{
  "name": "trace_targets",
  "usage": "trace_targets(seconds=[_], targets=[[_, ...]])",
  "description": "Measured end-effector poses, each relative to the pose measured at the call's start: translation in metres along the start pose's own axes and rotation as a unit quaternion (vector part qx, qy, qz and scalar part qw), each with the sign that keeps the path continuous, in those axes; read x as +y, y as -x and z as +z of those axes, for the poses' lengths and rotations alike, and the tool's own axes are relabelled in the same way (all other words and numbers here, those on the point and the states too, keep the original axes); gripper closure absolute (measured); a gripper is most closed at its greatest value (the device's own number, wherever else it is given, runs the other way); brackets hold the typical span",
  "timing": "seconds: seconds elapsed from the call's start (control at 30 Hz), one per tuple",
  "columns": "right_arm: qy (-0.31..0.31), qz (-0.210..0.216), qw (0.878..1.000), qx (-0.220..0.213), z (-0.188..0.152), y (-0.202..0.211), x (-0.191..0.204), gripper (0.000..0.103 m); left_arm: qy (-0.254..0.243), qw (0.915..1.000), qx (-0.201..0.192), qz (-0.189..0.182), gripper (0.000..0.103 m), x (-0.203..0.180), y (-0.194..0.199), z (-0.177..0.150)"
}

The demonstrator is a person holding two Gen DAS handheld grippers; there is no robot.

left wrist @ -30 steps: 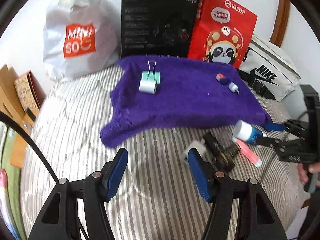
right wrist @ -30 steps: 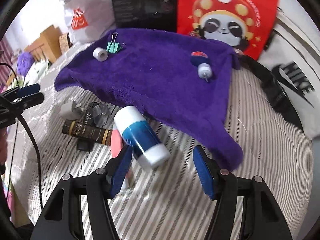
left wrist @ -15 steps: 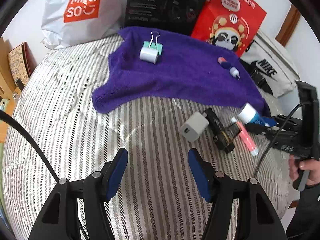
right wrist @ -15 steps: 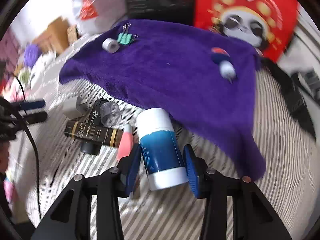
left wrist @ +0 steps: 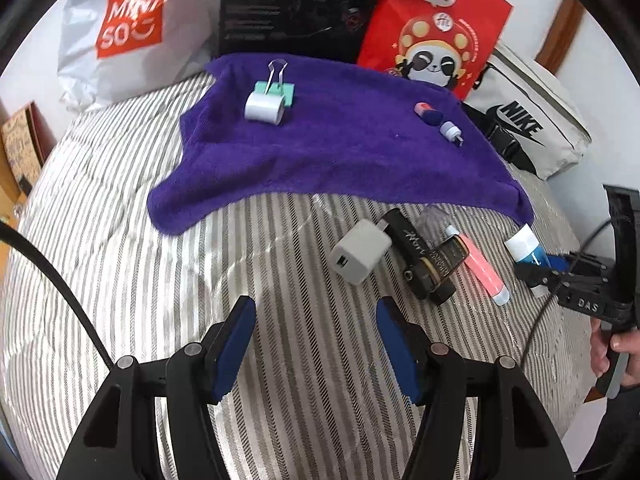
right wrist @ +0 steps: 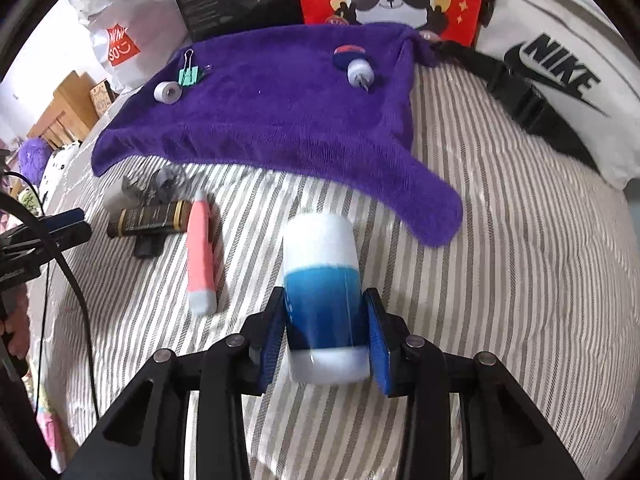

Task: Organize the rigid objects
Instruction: 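Grasp the blue-and-white bottle with the right tool while the left tool grasps the charger cube, then set the bottle beside the plug and open the right tool while the left tool carries the cube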

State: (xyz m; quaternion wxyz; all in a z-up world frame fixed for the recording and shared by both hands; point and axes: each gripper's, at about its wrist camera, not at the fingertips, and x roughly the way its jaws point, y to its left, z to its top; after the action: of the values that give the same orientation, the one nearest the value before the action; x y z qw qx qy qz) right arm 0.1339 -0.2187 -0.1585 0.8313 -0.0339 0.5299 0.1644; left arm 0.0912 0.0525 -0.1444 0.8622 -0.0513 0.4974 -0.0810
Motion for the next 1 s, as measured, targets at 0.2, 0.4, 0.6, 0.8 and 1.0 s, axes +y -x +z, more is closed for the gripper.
trace_targets(seconds=[0.2,0.4,0.6,0.8,1.0], targets=[[0.035,-0.028,0.999,-0.019,-0.005,-0.003,0.012,0.057,-0.047,0.9987,-0.018,0.006,0.043,-0.009,-0.004,0.008],[0.017,-0.008,0.999,-0.029,-0.006,-0.001,0.005,0.053,-0.136,0.9903,-0.024,0.01,0.043,-0.023,-0.027,0.012],[0.018,-0.023,0.999,-0.042,-0.01,-0.002,0.009,0.053,-0.188,0.9811,-0.044,0.001,0.049,-0.03,-0.036,0.018],[0.013,-0.031,0.998,-0.049,-0.011,-0.002,0.009,0.055,-0.193,0.9798,-0.046,-0.023,0.072,-0.032,-0.036,0.019],[0.0,-0.032,0.998,-0.048,-0.01,-0.001,0.003,0.065,-0.176,0.9833,-0.043,-0.013,0.072,-0.033,-0.037,0.018]])
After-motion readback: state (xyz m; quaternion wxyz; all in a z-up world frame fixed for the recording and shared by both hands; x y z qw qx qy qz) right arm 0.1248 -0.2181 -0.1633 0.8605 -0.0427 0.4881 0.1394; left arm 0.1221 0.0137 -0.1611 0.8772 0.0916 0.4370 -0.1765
